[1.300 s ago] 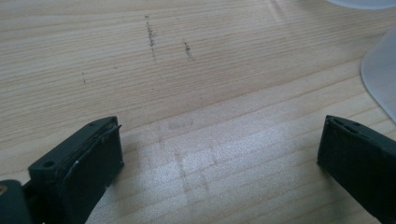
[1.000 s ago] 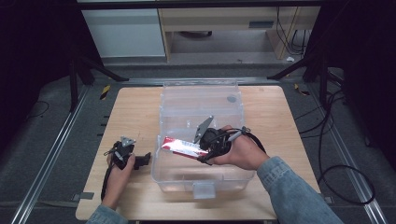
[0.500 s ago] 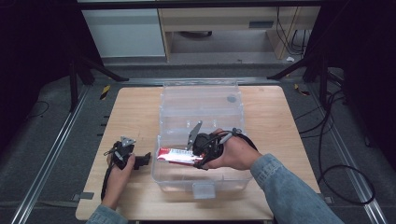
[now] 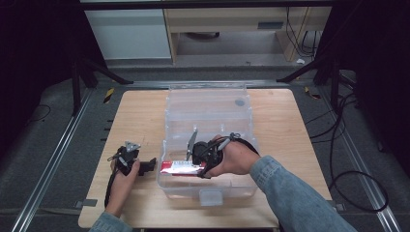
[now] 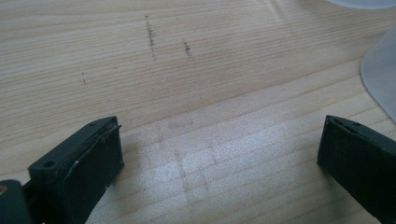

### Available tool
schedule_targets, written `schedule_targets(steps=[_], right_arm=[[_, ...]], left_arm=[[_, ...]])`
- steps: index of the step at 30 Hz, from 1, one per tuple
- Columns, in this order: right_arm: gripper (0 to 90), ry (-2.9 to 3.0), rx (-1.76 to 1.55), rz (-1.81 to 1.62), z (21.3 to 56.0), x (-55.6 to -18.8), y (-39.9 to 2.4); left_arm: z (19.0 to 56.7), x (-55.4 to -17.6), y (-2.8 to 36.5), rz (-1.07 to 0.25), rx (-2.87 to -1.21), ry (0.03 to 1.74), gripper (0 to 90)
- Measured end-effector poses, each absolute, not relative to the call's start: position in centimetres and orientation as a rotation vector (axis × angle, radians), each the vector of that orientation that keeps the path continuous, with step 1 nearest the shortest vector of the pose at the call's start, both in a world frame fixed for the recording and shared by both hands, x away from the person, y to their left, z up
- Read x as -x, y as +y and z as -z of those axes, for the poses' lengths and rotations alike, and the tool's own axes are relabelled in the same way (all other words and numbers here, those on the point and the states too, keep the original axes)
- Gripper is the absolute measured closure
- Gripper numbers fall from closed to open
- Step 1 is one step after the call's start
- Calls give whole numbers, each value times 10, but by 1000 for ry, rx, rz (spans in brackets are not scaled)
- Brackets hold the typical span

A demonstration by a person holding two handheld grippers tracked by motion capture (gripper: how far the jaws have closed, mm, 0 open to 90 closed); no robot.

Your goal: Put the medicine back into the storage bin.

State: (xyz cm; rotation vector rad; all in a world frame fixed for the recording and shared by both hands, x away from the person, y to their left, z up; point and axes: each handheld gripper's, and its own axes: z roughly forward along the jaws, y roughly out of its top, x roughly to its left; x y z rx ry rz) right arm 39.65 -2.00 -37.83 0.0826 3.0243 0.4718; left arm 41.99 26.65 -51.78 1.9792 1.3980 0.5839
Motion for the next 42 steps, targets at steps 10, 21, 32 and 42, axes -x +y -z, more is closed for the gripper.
schedule_targets(steps=[10, 21, 32, 42], right_arm=[[512, 3046, -59, -434, 384, -398, -15], [512, 3065, -44, -412, 394, -400, -12], [512, 3076, -34, -373, 405, -404, -8], [511, 3089, -58, -374, 416, -406, -9]], left_arm=[[518, -420, 266, -583, -1978, 1398, 0], [518, -420, 266, -583, -1978, 1398, 0], [518, -420, 266, -582, -1977, 1397, 0], [518, -420, 267, -582, -1980, 1395, 0]])
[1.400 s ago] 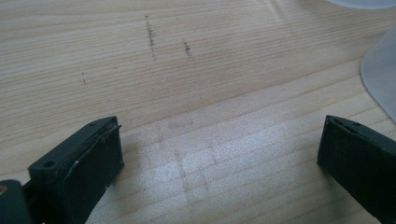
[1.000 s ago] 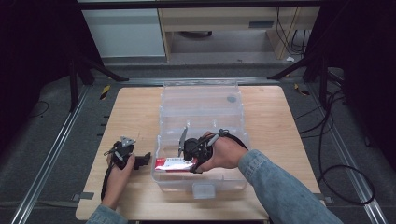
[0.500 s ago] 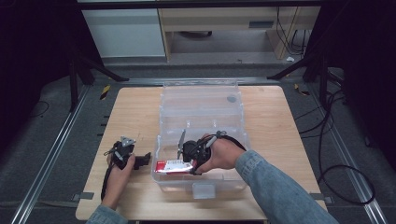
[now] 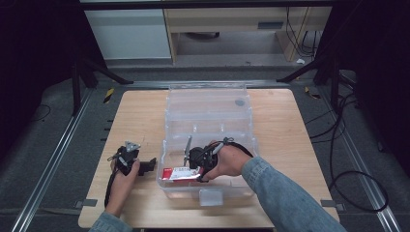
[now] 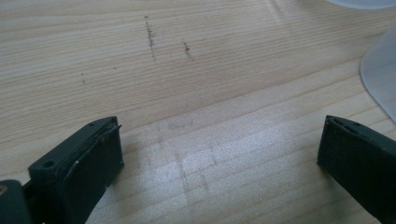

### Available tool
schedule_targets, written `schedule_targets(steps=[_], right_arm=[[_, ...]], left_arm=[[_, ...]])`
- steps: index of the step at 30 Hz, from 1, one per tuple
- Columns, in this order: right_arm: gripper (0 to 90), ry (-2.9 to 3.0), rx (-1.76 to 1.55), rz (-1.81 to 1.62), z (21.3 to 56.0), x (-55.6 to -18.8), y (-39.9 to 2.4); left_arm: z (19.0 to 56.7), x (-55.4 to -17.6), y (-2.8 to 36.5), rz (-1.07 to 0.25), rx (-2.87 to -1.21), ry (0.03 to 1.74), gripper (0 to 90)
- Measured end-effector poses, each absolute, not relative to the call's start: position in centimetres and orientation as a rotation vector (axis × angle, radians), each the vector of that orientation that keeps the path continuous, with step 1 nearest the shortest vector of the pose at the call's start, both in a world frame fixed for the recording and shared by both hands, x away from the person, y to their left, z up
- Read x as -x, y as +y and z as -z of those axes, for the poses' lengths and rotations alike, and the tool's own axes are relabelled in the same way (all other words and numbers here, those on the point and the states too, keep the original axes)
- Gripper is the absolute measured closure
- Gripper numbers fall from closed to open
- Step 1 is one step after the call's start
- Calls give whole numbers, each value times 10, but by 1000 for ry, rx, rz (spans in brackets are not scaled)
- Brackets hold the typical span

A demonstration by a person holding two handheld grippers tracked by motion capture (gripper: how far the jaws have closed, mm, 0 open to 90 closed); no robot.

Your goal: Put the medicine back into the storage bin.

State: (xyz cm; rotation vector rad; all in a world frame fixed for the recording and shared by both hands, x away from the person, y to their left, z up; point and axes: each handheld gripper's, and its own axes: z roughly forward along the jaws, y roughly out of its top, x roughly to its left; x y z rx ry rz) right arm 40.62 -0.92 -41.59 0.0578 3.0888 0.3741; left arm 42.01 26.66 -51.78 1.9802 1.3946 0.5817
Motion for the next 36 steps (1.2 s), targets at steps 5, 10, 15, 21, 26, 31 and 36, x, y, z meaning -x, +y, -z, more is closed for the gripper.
schedule_targets(steps=[5, 10, 15, 21, 26, 31, 36], right_arm=[[511, 3090, -61, -358, 423, -406, -8], [511, 3089, -64, -350, 427, -409, -7], [511, 3093, -54, -327, 434, -411, -5], [510, 3088, -43, -309, 438, -410, -3], [510, 3093, -53, -323, 441, -410, -5], [509, 3098, -69, -301, 445, -411, -5], [507, 3099, -66, -298, 449, -411, -5]], left_arm=[[518, -420, 267, -582, -1980, 1395, 0], [518, -420, 267, -581, -1980, 1394, 0], [518, -420, 267, -581, -1981, 1393, 0], [518, -420, 267, -581, -1982, 1392, 0], [518, -420, 267, -581, -1982, 1392, 0], [518, -420, 267, -579, -1980, 1394, 0], [518, -420, 267, -579, -1981, 1392, 0]])
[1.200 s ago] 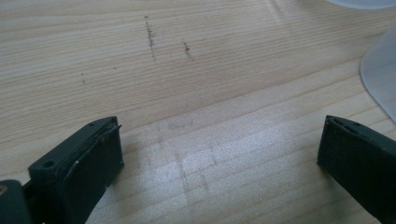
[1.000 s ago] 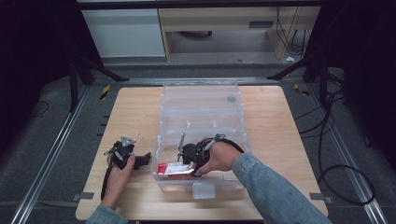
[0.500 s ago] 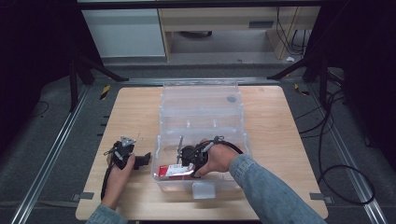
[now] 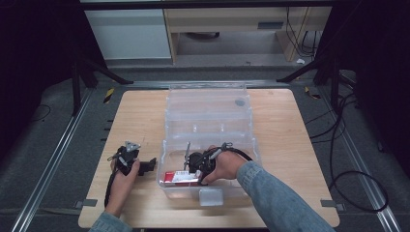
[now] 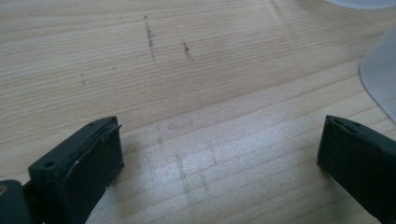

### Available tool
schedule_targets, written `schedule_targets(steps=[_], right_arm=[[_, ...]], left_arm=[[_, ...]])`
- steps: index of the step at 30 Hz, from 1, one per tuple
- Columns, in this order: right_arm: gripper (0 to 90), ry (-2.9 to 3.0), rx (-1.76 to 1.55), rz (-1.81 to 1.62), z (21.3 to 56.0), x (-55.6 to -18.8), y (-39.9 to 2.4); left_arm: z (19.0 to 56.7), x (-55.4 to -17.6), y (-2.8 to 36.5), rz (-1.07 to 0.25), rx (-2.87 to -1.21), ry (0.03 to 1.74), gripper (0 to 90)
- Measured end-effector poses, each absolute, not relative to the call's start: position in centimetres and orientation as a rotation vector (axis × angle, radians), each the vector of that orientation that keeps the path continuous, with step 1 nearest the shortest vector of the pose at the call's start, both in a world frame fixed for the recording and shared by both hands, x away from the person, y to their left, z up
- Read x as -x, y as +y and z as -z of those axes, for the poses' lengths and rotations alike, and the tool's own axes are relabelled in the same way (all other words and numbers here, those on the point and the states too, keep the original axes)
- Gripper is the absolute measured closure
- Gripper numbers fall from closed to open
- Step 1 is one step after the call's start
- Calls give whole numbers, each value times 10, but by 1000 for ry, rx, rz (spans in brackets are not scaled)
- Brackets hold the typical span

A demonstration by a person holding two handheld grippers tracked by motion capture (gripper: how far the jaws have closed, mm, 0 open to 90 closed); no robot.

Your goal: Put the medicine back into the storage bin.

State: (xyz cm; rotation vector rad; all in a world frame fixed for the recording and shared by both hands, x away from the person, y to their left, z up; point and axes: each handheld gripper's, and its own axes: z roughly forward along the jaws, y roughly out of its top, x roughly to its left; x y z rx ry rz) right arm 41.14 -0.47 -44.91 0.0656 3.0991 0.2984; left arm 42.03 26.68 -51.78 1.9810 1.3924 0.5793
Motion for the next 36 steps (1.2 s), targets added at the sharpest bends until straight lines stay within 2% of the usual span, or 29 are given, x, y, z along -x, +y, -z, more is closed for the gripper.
schedule_targets(steps=[16, 20, 36], right_arm=[[500, 3103, -90, -251, 459, -411, -2], [469, 3105, -93, -252, 460, -410, -1], [487, 3007, -214, -409, 431, -404, -19]], left_arm=[[518, -420, 267, -579, -1977, 1392, 0], [518, -420, 267, -579, -1979, 1391, 0], [518, -420, 268, -569, -1994, 1368, 0]])
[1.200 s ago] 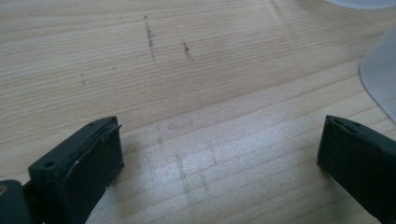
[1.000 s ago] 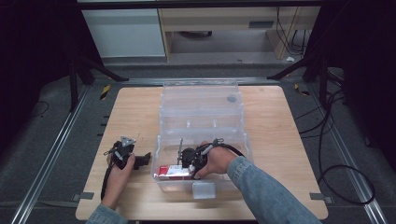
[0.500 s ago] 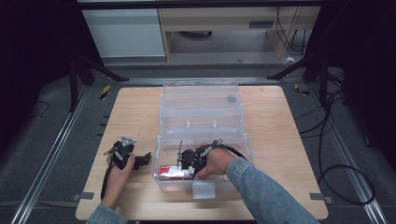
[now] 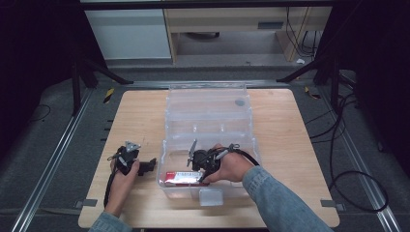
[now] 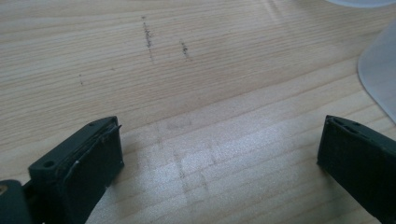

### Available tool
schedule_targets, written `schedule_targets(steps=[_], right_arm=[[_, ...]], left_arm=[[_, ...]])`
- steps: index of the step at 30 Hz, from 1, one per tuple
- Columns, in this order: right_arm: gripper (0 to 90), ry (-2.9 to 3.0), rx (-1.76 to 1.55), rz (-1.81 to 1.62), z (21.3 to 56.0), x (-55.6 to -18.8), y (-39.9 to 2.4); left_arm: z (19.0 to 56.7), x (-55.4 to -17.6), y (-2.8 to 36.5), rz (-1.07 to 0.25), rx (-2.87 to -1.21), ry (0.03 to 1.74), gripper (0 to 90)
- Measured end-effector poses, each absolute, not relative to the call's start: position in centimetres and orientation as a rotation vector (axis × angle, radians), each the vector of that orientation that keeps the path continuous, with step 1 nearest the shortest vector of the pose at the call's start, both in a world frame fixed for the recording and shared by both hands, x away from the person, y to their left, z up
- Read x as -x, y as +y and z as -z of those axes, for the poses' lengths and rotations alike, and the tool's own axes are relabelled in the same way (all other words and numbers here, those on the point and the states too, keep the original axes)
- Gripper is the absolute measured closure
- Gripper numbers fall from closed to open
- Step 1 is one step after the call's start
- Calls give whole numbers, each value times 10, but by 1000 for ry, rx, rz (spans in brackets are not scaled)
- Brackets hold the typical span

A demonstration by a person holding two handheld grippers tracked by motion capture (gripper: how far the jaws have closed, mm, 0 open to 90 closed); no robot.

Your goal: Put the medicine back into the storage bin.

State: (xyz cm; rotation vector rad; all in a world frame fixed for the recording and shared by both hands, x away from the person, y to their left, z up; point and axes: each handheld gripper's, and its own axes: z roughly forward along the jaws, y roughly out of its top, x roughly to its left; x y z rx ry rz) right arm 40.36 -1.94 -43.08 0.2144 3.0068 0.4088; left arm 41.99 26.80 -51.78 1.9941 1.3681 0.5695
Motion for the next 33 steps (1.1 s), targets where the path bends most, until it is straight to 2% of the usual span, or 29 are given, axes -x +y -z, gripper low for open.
schedule_targets(steps=[4, 9, 12, 19, 26, 33], right_arm=[[510, 2973, -275, -477, 421, -401, -27], [510, 2924, -317, -508, 411, -395, -37], [505, 2895, -332, -540, 403, -388, -45], [415, 2801, -375, -594, 386, -375, -72], [374, 2755, -423, -624, 373, -377, -91], [358, 2706, -479, -636, 358, -385, -102]], left_arm=[[518, -419, 270, -565, -2013, 1327, 0], [513, -414, 270, -591, -2009, 1256, 42], [503, -408, 271, -573, -1955, 1233, 44], [479, -386, 276, -591, -1885, 1180, 40], [452, -369, 273, -641, -1940, 1089, 52], [428, -360, 270, -592, -1940, 1021, 55]])
